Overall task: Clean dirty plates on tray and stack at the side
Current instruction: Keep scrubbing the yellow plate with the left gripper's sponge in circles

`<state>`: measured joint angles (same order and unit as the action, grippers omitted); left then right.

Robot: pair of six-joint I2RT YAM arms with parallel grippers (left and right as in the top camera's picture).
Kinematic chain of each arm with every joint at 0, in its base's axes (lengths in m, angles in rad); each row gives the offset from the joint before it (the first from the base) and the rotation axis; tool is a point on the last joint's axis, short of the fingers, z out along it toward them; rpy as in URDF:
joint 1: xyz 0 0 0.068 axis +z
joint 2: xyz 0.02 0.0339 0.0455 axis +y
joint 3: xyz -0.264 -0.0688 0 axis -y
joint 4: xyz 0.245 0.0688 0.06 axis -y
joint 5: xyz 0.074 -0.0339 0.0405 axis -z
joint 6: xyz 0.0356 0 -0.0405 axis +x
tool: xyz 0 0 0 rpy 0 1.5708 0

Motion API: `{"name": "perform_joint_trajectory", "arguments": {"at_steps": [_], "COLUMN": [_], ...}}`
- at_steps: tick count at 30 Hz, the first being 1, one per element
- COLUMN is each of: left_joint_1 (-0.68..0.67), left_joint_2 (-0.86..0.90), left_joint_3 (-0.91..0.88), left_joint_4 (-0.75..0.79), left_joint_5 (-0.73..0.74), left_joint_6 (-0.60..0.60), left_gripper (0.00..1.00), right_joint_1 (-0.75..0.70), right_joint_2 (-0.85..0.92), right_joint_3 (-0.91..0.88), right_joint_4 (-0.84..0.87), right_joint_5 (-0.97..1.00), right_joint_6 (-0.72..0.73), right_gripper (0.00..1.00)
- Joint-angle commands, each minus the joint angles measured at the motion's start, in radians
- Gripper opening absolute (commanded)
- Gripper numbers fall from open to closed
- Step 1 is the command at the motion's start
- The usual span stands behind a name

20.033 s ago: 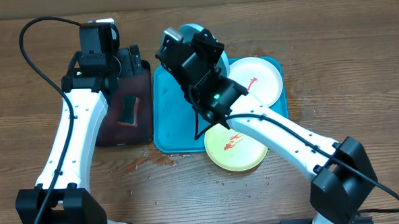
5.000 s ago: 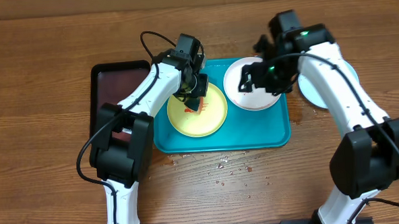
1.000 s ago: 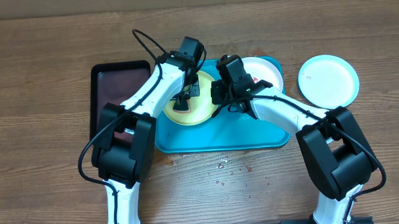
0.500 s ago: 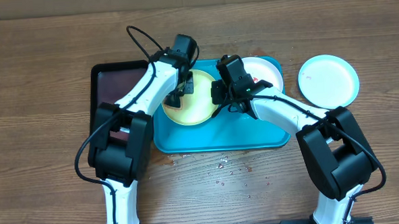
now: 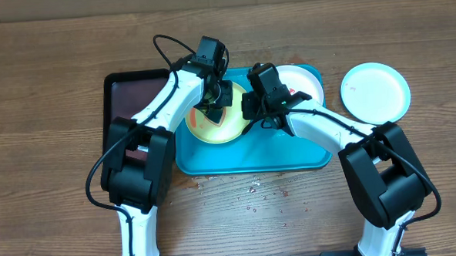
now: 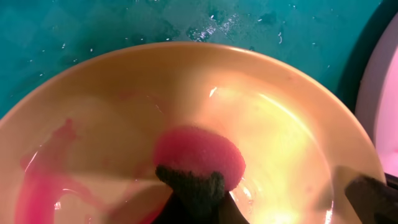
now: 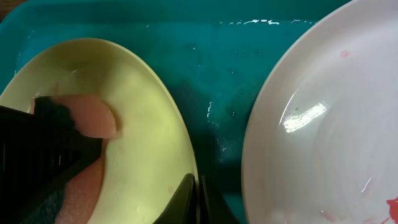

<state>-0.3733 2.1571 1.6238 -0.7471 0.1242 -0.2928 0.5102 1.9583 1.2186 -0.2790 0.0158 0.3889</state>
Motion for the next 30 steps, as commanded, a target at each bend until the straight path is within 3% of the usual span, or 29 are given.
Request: {"name": "perform_joint_trajectory", "arguments": {"at_steps": [1, 4, 9, 16, 18, 25, 30], "left_joint_1": [-0.006, -0.006, -0.005, 0.000, 0.000, -0.005, -0.008], "left_joint_2": [0.033, 0.048, 0.048, 0.048, 0.048, 0.048, 0.048], "left_joint_3": [-0.007, -0.008, -0.008, -0.008, -0.008, -0.008, -0.008], "left_joint_4": [-0.010, -0.034, -0.068, -0.158, -0.187, -0.162, -0.095], "left_joint_5": [0.022, -0.027, -0.291, -0.330, -0.289, 0.109, 0.166], "left_joint_6": [0.029, 0.038, -0.009, -0.022, -0.017, 0.163, 0.220], "left_gripper": [0.04, 0.04, 0.04, 0.04, 0.04, 0.04, 0.04], "right_joint_1": [-0.007, -0.007, -0.007, -0.007, -0.007, -0.007, -0.007], "right_joint_2": [0.002, 0.002, 0.002, 0.002, 0.002, 0.002, 0.002], "right_joint_3": [0.012, 0.012, 0.012, 0.012, 0.012, 0.012, 0.012], "right_joint_4": [0.006, 0.003, 0.000, -0.006, -0.005, -0.003, -0.003], "right_joint_5": [0.009, 0.009, 0.008, 0.009, 0.009, 0.009, 0.009], "right_joint_6": [0.008, 0.008, 0.008, 0.008, 0.008, 0.008, 0.008], "right_gripper": [0.04, 0.04, 0.04, 0.04, 0.04, 0.04, 0.04]}}
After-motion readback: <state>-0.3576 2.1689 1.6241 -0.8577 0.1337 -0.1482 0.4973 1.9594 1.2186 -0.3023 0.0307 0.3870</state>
